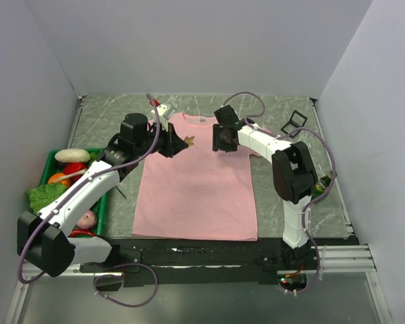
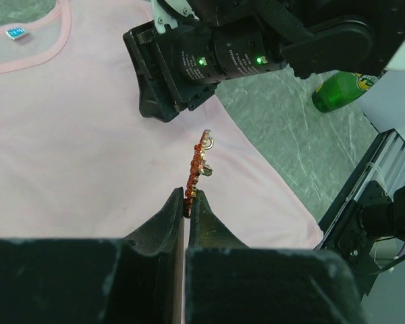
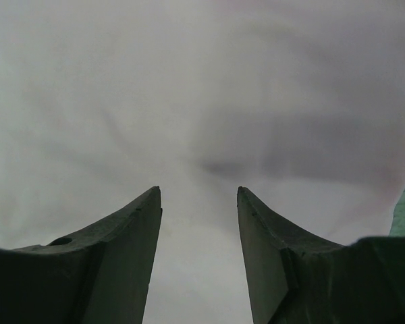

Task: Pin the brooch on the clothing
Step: Adjust the flattened clothing at the center of the board.

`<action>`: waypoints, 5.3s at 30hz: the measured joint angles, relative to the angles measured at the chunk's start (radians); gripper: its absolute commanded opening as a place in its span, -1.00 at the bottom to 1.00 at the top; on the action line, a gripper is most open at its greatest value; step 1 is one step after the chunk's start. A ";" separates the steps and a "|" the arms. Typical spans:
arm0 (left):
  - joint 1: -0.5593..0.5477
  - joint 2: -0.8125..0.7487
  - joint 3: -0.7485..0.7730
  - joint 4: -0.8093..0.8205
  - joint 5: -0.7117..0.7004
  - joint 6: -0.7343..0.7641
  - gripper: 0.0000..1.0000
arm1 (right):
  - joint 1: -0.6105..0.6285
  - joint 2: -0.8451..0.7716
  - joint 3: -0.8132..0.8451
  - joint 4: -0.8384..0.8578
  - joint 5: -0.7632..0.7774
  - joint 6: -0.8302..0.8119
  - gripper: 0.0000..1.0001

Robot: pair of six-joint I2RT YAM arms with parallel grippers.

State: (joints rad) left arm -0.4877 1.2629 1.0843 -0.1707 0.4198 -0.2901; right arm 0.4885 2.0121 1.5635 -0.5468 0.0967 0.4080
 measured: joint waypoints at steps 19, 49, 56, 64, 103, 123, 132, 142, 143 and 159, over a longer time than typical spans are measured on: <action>0.000 -0.003 0.000 0.000 0.011 -0.002 -0.98 | -0.037 0.113 0.104 -0.027 0.030 0.022 0.06; 0.000 -0.003 0.000 0.000 0.032 -0.003 -0.98 | -0.042 0.214 0.184 -0.095 0.102 0.052 -0.27; 0.000 -0.003 0.000 0.000 0.037 -0.003 -0.98 | -0.043 0.214 0.184 -0.097 0.107 0.058 -0.46; 0.000 -0.002 0.000 0.000 0.055 -0.011 -0.98 | -0.044 0.214 0.184 -0.101 0.118 0.055 -0.73; 0.000 0.010 0.000 0.001 0.064 -0.011 -0.98 | -0.024 0.212 0.185 -0.077 0.111 0.040 -0.33; 0.000 0.010 0.000 0.001 0.063 -0.011 -0.98 | -0.002 0.212 0.185 -0.104 0.173 0.041 -0.51; 0.000 0.010 0.000 0.001 0.063 -0.011 -0.98 | -0.001 0.213 0.187 -0.106 0.173 0.043 -0.86; 0.000 0.010 0.000 0.001 0.063 -0.011 -0.98 | -0.001 0.213 0.193 -0.110 0.172 0.043 -1.00; 0.000 0.010 0.000 0.001 0.063 -0.011 -0.98 | -0.001 0.213 0.193 -0.110 0.172 0.043 -1.00; 0.000 0.012 0.000 0.001 -0.002 -0.002 -0.98 | -0.002 0.111 0.188 -0.083 0.108 0.012 0.13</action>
State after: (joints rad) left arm -0.4873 1.2747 1.0840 -0.1696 0.4175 -0.2916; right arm 0.4870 2.1231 1.7512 -0.6300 0.2050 0.4202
